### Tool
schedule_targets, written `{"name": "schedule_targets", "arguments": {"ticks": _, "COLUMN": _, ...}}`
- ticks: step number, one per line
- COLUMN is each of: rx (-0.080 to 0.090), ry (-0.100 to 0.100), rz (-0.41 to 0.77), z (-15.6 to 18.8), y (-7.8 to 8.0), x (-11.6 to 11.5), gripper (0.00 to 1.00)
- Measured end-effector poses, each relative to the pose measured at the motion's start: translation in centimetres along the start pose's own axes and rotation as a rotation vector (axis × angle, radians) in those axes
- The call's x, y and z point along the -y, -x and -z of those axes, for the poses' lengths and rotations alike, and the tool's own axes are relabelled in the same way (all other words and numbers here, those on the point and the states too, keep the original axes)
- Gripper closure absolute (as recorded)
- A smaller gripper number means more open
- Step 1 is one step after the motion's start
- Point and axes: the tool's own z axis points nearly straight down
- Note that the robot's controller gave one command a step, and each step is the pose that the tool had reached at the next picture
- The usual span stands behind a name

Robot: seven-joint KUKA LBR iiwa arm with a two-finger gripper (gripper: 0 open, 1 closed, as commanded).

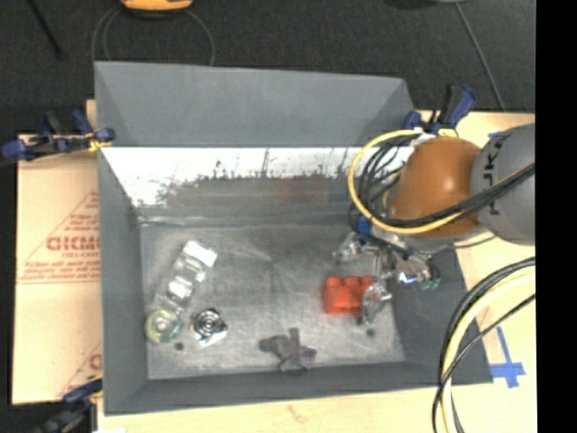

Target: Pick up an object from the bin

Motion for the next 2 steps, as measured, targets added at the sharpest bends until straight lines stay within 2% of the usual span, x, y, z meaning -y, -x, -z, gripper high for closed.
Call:
{"name": "schedule_targets", "arguments": {"ticks": 1, "rx": 0.006, "ry": -0.002, "rz": -0.003, "z": 0.3, "y": 0.2, "x": 0.0, "gripper": 1.00}}
{"name": "schedule_targets", "arguments": {"ticks": 2, "rx": 0.002, "ry": -0.003, "rz": 0.331, "z": 19.5, "y": 2.4, "x": -0.1, "gripper": 1.00}}
